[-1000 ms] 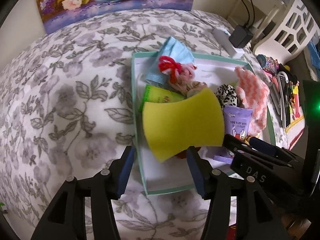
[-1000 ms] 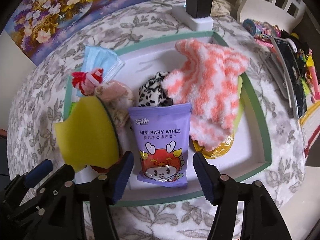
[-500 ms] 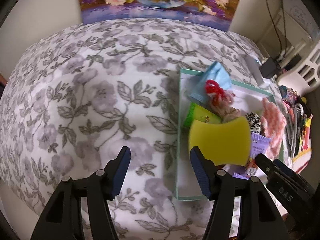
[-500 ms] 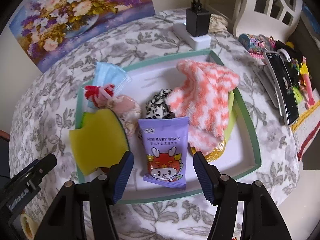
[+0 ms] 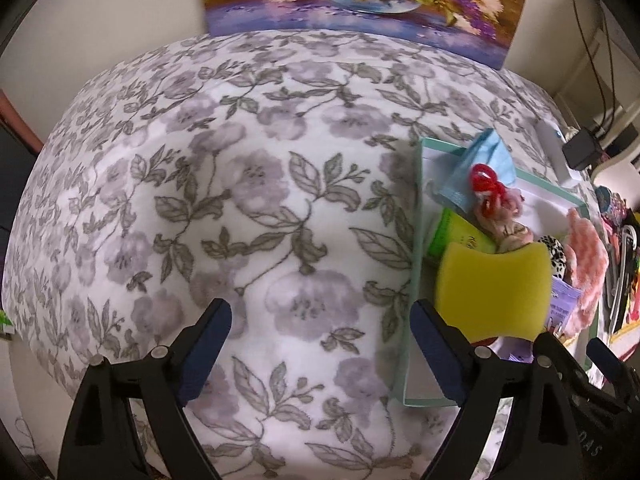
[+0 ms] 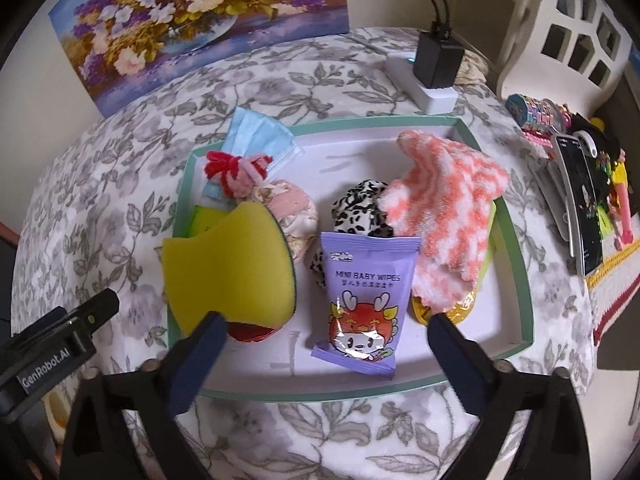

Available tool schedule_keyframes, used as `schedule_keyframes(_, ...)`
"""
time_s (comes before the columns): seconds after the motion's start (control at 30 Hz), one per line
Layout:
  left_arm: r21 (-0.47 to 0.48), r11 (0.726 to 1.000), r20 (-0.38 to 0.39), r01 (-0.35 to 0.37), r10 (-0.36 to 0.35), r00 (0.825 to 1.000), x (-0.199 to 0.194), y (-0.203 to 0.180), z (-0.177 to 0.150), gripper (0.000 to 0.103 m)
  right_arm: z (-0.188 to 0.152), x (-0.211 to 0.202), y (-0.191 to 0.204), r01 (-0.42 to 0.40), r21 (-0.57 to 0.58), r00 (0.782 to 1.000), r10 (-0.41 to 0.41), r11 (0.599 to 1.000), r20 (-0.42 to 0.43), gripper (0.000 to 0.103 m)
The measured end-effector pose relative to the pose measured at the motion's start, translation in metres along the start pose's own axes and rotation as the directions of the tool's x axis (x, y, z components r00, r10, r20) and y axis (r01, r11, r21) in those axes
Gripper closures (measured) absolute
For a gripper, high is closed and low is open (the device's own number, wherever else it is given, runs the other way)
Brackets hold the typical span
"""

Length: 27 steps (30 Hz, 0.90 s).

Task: Organize soft objects

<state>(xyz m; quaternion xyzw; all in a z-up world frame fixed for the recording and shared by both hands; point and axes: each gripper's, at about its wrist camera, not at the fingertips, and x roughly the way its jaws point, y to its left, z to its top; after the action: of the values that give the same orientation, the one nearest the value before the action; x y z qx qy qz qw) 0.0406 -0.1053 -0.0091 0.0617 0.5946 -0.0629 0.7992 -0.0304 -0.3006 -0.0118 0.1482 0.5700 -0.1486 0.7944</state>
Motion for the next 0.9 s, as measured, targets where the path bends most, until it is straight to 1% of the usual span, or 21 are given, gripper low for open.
schedule_keyframes(0.07,-0.017,1.000,-0.003,-0.009,0.008,1.000,0.001,0.004,0.000,0.001,0.000,0.001,0.002,-0.001,-0.009,1.000,0.001,1.000,-0.001,0.000)
schedule_keyframes(0.2,-0.038,0.999,-0.003,-0.034,0.034,0.999,0.003,0.011,0.000,0.001,-0.002,0.004,0.003,0.018,-0.008,1.000,-0.018,1.000,-0.010,0.000)
schedule_keyframes(0.33,-0.061,0.997,0.003,-0.049,0.049,0.999,0.003,0.017,0.001,0.001,-0.001,0.004,0.002,0.015,-0.003,1.000,-0.015,1.000,-0.009,0.000)
schedule_keyframes(0.43,-0.068,0.997,0.013,-0.047,0.048,0.999,0.002,0.019,0.000,0.001,-0.001,0.004,0.003,0.019,-0.011,1.000,-0.019,1.000,-0.011,0.000)
schedule_keyframes(0.63,-0.072,0.997,0.027,-0.021,0.023,0.999,-0.005,0.020,-0.004,0.001,-0.004,0.002,0.008,0.016,-0.026,1.000,-0.016,1.000,-0.011,0.000)
schedule_keyframes(0.83,-0.059,0.996,-0.001,-0.071,0.071,0.997,-0.006,0.024,-0.012,0.001,-0.011,-0.001,0.014,0.026,-0.038,1.000,-0.026,0.999,-0.009,0.000)
schedule_keyframes(0.9,-0.064,0.995,-0.002,-0.074,0.074,0.997,-0.008,0.027,-0.015,0.001,-0.014,-0.003,0.017,0.026,-0.047,1.000,-0.026,0.999,-0.005,0.000)
